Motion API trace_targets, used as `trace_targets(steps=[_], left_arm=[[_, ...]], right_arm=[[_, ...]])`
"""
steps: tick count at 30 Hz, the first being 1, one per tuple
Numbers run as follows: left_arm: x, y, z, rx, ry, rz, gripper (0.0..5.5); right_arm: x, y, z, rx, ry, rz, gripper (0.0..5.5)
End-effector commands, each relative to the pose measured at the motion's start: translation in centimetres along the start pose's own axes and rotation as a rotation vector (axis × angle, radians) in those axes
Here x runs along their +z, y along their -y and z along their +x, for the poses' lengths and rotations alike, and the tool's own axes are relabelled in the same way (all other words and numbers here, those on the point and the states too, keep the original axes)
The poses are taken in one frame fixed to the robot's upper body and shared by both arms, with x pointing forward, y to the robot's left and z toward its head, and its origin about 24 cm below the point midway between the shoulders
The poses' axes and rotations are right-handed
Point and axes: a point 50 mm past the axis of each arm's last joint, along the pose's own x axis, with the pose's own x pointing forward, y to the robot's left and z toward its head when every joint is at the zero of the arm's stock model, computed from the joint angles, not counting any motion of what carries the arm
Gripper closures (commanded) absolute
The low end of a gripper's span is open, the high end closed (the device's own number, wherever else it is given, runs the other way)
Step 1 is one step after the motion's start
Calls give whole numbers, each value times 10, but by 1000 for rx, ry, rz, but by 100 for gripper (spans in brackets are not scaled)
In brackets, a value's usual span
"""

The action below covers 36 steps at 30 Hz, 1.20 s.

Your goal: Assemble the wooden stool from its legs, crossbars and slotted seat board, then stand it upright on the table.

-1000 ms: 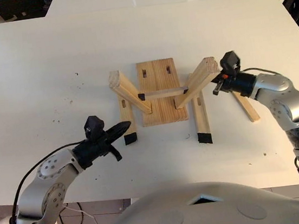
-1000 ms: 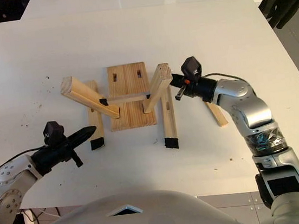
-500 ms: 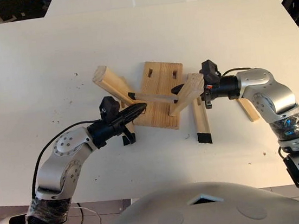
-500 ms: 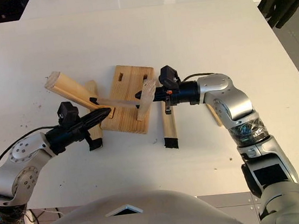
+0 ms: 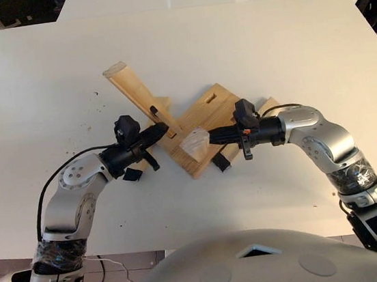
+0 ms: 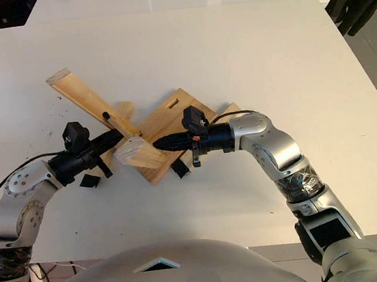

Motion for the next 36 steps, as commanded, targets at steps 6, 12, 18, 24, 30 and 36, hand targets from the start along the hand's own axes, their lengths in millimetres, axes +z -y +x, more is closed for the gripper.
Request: trace_targets(steps=[6,12,18,24,30,36], left_arm=[[13,-25,16,32,32,73,550],[13,-31,-23,186,61,-25,550],[-7,12,-54,139,-23,-180,550],[-25,46,-58,-1,-131,-265,550],[-45,61,-41,-78,-205,-251,550],[-63,55,-31,-62,-263,-207,550]], right_arm=[[-3,-7,-2,-53,31,50,548],[13,47,-54,-399,-24,-81,548],[10,102,-77,-657,-174,-193,548],[-2,134,-79,-732,-278,-168,548],[-2,142,-68,-657,-340,-147,548],[1,143,-58,-580,-348,-149,548]])
